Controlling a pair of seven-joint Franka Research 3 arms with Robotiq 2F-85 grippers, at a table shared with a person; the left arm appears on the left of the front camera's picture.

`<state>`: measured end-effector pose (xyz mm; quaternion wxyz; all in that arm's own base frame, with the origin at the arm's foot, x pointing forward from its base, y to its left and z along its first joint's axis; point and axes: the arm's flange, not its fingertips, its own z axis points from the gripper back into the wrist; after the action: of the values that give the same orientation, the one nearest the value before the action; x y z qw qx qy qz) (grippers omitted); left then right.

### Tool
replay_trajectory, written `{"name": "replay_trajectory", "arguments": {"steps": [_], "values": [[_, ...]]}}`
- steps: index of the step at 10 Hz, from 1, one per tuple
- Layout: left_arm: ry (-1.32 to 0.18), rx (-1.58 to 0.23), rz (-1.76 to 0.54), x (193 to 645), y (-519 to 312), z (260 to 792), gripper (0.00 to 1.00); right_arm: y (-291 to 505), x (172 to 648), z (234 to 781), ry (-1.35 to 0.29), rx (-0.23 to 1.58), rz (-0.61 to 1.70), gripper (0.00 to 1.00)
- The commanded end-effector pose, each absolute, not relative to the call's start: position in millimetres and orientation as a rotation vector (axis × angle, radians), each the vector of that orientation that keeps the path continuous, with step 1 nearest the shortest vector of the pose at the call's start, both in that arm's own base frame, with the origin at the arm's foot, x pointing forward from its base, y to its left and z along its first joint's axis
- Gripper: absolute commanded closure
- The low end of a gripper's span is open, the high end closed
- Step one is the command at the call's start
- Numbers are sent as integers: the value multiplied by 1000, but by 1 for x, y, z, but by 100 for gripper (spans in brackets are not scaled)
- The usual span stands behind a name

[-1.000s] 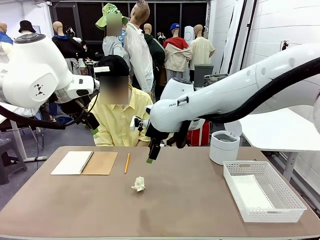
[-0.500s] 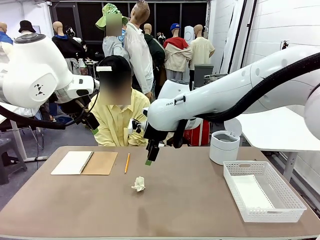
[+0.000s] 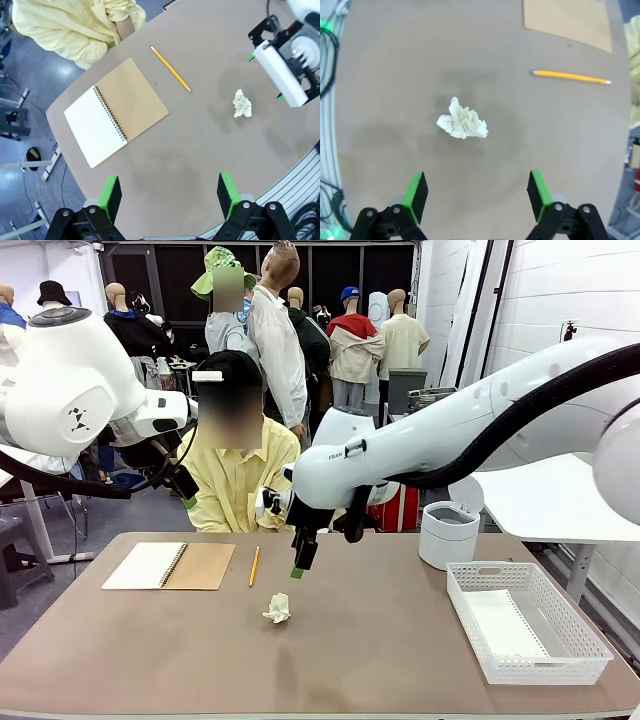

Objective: Sort the paper based on its condition.
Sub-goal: If a person hands you a paper, place it in the Organizing basket , and if it's crumpled, put it in the Trash can.

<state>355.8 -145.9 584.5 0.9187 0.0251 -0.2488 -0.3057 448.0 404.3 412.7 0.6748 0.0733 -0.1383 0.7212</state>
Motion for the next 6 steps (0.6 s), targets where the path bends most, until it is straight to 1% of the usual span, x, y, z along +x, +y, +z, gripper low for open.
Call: {"name": "replay_trajectory", "arguments": {"steps": [1,6], "values": [[-516,49,-626,356,-145,585,0,422,461,399,-268,148,1636,0],[-516,49,-626,356,-145,585,0,440,472,366,-191,174,1676,0]]}}
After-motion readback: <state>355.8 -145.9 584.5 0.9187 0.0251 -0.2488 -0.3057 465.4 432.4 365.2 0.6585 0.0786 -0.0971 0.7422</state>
